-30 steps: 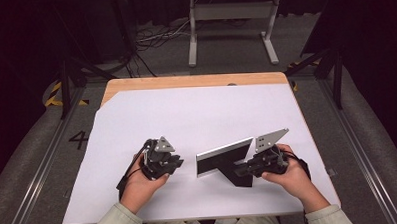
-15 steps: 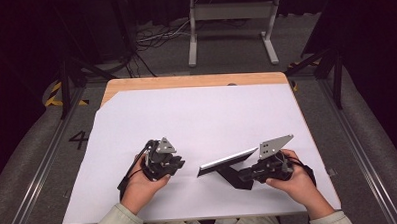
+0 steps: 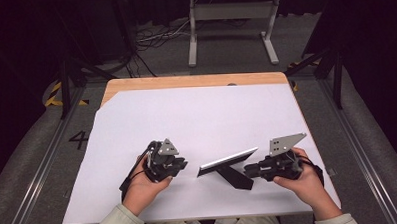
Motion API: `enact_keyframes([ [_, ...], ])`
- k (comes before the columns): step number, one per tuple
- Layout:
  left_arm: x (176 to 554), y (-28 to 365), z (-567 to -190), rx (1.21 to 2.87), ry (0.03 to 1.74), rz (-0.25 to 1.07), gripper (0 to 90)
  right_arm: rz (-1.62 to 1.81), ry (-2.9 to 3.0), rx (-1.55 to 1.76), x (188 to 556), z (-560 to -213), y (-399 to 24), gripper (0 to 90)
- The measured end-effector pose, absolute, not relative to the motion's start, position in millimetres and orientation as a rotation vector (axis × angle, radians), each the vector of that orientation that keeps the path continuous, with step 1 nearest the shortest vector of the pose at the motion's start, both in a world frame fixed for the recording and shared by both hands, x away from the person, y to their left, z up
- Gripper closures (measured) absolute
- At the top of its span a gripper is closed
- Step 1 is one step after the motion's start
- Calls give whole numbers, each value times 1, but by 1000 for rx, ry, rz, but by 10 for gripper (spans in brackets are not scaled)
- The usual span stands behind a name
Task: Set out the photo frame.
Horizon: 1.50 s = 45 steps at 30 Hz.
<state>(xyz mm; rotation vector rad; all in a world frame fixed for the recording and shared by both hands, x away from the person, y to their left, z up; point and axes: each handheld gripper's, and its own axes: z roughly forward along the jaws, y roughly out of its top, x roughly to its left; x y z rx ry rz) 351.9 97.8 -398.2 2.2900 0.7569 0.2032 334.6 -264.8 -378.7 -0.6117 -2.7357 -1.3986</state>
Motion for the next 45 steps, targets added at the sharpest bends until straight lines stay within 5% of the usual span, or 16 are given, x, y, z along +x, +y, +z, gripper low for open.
enact_keyframes([
  [8,349,99,-395,2270,753,215,828,-1476,-2797,-668,329,-370,-277,900],
  [45,340,96,-397,2208,717,212,899,-1273,-2957,-843,356,-422,-263,900],
])
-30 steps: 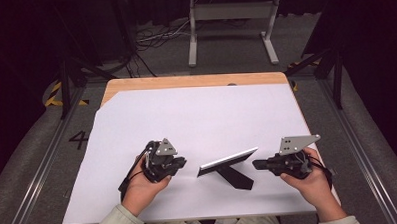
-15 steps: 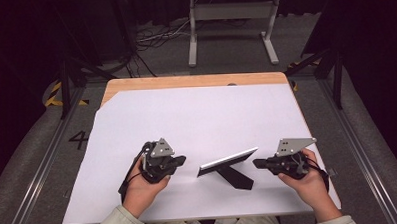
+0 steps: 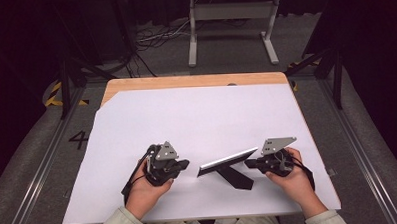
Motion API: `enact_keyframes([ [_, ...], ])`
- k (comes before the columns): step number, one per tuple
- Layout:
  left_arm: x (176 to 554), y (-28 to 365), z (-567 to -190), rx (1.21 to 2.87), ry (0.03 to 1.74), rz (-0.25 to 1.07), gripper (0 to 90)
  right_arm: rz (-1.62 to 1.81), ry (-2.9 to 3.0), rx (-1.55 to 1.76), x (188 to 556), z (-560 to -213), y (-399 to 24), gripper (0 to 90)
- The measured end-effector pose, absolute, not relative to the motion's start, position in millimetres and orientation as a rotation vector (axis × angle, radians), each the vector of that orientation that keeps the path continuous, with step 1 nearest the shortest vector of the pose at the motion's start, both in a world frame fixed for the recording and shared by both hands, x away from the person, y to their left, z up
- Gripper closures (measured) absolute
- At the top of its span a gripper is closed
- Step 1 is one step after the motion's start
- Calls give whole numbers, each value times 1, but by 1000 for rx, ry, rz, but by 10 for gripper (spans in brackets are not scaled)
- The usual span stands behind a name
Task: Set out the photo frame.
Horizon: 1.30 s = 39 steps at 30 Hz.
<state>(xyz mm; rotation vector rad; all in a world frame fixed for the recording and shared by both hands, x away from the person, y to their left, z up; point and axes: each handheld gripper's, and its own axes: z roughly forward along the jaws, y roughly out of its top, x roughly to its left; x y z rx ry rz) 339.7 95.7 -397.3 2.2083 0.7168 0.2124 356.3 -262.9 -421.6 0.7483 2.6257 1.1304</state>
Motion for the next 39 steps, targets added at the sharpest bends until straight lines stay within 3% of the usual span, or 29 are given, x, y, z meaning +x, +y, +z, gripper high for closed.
enact_keyframes([
  [39,336,85,-401,2243,649,188,899,1074,2615,847,405,-426,-243,900],
])
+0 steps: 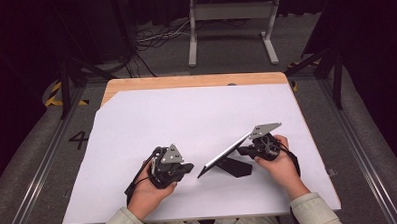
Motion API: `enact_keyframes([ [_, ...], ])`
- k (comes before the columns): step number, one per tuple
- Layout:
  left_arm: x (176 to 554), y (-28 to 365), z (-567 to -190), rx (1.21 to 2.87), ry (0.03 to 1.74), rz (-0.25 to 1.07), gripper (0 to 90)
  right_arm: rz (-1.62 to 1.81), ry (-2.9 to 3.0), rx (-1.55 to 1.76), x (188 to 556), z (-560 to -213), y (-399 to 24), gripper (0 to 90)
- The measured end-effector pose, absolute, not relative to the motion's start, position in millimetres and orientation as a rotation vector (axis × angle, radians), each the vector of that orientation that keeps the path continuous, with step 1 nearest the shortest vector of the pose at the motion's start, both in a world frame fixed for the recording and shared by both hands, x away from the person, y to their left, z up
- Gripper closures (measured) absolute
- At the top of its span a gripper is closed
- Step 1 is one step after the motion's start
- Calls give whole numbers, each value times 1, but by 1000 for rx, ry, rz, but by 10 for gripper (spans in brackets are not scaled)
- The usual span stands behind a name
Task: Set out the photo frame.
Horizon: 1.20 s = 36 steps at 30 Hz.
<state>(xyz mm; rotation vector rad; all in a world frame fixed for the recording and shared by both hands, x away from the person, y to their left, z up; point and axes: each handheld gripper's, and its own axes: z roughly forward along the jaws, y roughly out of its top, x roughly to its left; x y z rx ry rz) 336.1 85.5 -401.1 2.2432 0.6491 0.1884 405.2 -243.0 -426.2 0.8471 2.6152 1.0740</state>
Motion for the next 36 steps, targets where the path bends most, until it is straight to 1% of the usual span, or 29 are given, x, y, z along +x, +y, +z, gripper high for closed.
enact_keyframes([
  [19,338,86,-404,2253,656,186,899,1148,2601,867,431,-430,-226,900],
  [36,339,88,-404,2249,665,181,899,1146,2648,833,452,-429,-207,900],
])
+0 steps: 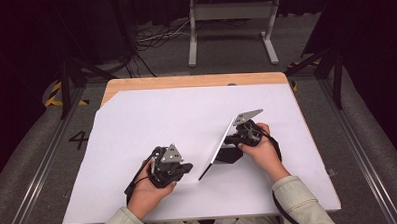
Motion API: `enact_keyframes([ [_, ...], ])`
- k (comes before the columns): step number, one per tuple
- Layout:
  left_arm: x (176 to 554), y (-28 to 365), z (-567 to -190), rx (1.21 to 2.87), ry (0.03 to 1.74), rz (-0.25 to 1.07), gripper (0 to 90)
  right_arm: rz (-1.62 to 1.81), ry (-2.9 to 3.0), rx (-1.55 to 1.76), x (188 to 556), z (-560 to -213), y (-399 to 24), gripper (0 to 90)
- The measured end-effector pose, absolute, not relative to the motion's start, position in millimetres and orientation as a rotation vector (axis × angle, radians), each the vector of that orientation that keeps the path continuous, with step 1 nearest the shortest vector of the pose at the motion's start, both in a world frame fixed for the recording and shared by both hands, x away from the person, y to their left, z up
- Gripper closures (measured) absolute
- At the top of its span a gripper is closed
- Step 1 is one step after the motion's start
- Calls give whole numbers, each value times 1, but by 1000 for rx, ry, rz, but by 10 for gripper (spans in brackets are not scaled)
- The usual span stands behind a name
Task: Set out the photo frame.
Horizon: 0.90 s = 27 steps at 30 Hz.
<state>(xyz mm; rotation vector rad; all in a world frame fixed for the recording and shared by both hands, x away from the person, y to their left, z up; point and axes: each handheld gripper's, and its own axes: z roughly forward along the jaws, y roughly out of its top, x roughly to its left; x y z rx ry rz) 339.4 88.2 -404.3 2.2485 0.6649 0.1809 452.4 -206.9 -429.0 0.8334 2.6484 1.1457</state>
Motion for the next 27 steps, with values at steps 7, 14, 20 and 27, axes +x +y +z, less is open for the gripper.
enact_keyframes([
  [7,340,89,-405,2248,667,190,897,1119,2628,830,447,-425,-211,900],
  [14,341,87,-408,2263,672,189,898,1056,2574,843,435,-418,-227,900],
  [20,343,81,-418,2298,683,173,900,1043,2526,896,415,-411,-256,900],
  [27,341,69,-429,2349,663,149,900,1075,2440,936,399,-391,-281,900],
])
